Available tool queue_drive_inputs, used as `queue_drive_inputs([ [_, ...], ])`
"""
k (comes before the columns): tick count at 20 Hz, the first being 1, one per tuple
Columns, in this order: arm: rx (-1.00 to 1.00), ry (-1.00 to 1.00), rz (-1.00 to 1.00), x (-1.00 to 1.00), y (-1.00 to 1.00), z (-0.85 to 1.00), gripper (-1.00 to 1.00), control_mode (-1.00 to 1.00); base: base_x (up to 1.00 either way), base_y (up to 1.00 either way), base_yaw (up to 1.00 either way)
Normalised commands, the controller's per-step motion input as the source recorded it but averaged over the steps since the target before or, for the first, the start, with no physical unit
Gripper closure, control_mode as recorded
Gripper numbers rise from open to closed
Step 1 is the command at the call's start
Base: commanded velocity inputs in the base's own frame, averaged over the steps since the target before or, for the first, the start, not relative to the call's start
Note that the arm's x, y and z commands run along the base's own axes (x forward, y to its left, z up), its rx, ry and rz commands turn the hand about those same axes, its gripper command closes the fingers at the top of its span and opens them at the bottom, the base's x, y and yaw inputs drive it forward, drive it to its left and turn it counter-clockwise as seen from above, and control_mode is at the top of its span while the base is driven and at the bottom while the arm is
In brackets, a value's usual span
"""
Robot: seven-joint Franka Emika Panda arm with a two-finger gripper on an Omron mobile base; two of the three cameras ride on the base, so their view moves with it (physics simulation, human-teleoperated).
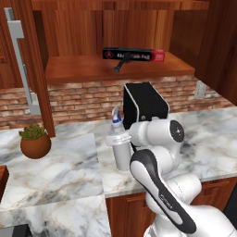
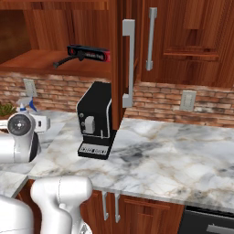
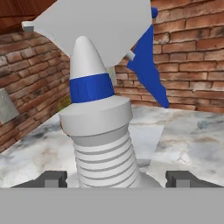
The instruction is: Pick the spray and dish brush from the cabinet and place them on the counter.
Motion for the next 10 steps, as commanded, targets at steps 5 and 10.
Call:
queue_drive_inputs([
  [5, 0.0, -0.15, 0.05, 0.06, 0.0, -0.48, 1.0, -1.0, 0.0, 0.0, 0.0],
  [10, 0.0, -0.18, 0.06, 0.07, 0.0, -0.44, 1.0, -1.0, 0.0, 0.0, 0.0],
])
